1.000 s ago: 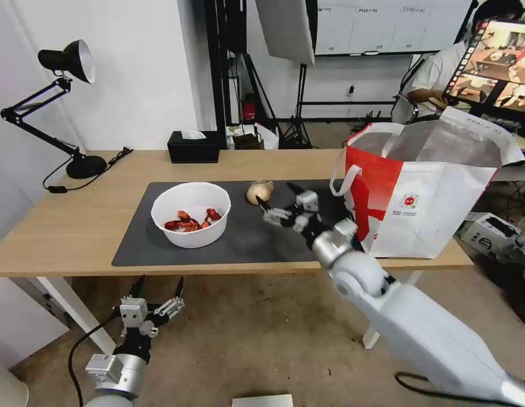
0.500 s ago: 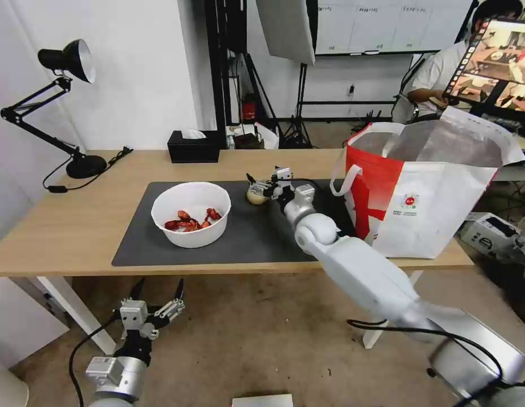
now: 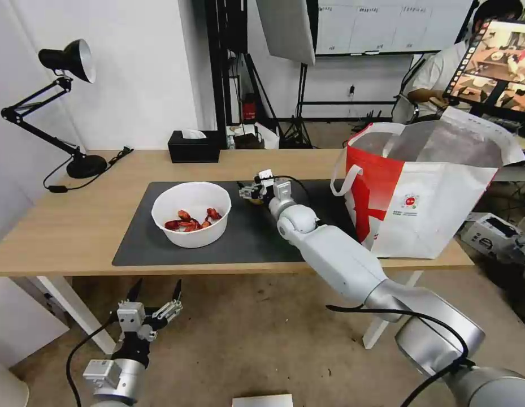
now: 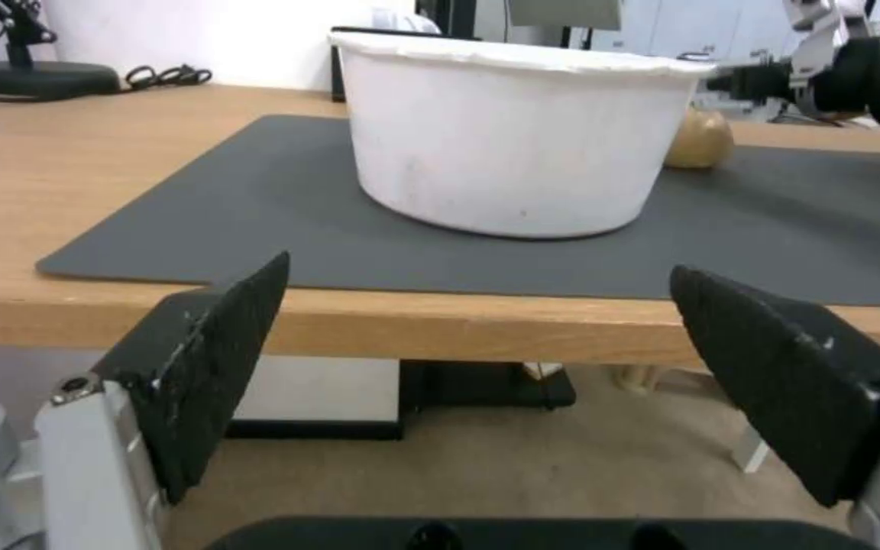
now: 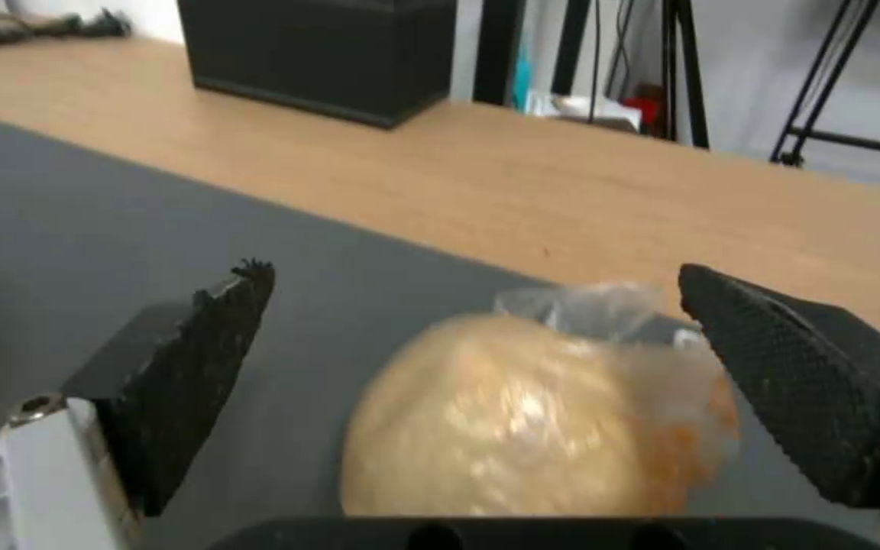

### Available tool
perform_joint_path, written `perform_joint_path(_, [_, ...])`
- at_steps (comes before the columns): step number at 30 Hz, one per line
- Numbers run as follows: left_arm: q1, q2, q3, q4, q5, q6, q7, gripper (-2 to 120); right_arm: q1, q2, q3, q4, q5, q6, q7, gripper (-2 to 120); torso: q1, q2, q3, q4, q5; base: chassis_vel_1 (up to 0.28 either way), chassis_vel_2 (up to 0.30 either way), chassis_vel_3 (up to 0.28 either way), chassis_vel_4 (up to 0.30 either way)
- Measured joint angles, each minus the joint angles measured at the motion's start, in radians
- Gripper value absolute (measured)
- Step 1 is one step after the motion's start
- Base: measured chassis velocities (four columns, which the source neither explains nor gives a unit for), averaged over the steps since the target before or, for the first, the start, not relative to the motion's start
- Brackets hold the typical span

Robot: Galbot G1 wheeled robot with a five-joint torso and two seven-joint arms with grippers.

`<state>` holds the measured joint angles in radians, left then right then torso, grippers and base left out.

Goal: Pick up the trash from the table and place it into the takeout bag.

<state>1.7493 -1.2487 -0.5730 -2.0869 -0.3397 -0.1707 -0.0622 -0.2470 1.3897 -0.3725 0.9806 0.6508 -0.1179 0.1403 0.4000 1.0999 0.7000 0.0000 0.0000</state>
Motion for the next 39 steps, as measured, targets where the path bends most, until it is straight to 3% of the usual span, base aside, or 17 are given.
perform_joint_path(19, [0.002, -0.004, 0.0, 0.0, 0.0, -0.004, 0.001, 100, -0.016, 0.016, 0.027, -0.031, -0.019, -0.021, -0.012, 97, 0.0, 0.0, 0.0, 0.0, 0.0, 0.0, 0.0, 0.0, 0.0])
perform_joint_path(25, [0.001, -0.003, 0.0, 0.002, 0.0, -0.007, 0.001, 100, -0.024, 0.014, 0.028, -0.031, -0.026, -0.03, -0.001, 70, 0.0, 0.0, 0.0, 0.0, 0.0, 0.0, 0.0, 0.0, 0.0])
perform_joint_path(27, [0.001, -0.002, 0.0, 0.003, 0.0, -0.007, 0.001, 100, -0.024, 0.014, 0.028, -0.031, -0.026, -0.032, -0.001, 68, 0.0, 0.0, 0.0, 0.0, 0.0, 0.0, 0.0, 0.0, 0.0])
perform_joint_path(34, [0.0, 0.0, 0.001, 0.006, -0.001, -0.009, 0.0, 100, -0.037, 0.005, 0.028, -0.012, -0.023, -0.056, 0.014, 38, 0.0, 0.0, 0.0, 0.0001, 0.0, 0.0, 0.0, 0.0, 0.0])
perform_joint_path(39, [-0.001, 0.001, 0.002, 0.009, -0.001, -0.01, 0.0, 100, -0.042, -0.003, 0.028, -0.002, -0.021, -0.062, 0.016, 25, 0.0, 0.0, 0.0, 0.0001, 0.0, 0.0, 0.0, 0.0, 0.0])
